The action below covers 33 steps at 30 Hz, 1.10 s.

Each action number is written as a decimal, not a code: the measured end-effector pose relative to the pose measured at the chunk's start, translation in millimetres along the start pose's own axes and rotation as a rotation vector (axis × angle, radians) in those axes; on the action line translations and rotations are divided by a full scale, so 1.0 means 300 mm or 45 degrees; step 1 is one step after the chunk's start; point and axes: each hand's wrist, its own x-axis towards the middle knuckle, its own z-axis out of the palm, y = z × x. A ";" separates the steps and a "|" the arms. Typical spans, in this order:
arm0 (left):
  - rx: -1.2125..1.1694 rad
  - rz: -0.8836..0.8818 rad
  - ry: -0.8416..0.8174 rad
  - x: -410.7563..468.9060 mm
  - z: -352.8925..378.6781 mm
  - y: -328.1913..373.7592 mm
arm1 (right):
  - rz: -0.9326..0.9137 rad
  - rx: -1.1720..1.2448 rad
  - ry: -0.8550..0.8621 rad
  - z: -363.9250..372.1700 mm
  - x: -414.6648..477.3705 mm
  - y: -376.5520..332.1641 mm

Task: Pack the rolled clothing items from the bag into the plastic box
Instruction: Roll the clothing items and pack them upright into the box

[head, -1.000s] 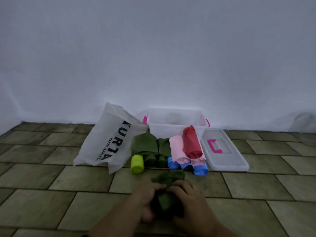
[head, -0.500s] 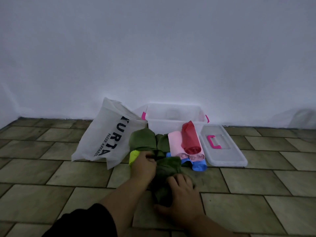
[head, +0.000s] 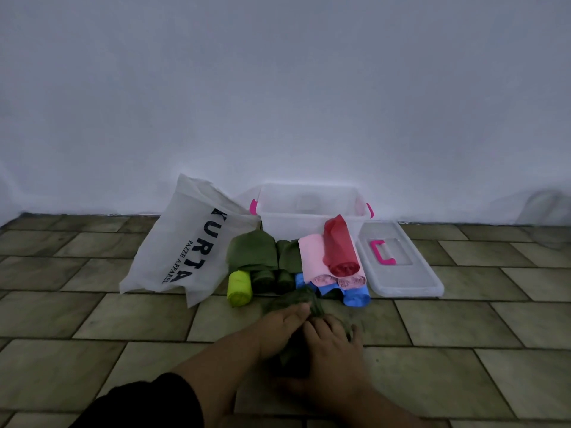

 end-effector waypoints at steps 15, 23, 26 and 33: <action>0.195 0.076 -0.045 0.045 -0.004 -0.065 | -0.194 0.078 -0.330 -0.142 0.066 0.098; 0.610 0.231 0.314 0.009 -0.025 -0.042 | -0.006 0.536 -0.632 -0.160 0.148 0.113; 0.721 0.399 0.324 -0.043 0.011 -0.083 | 0.009 0.599 -0.598 -0.141 0.148 0.128; 0.872 0.323 0.332 -0.042 0.032 -0.116 | -0.051 0.192 -0.304 -0.072 0.102 0.122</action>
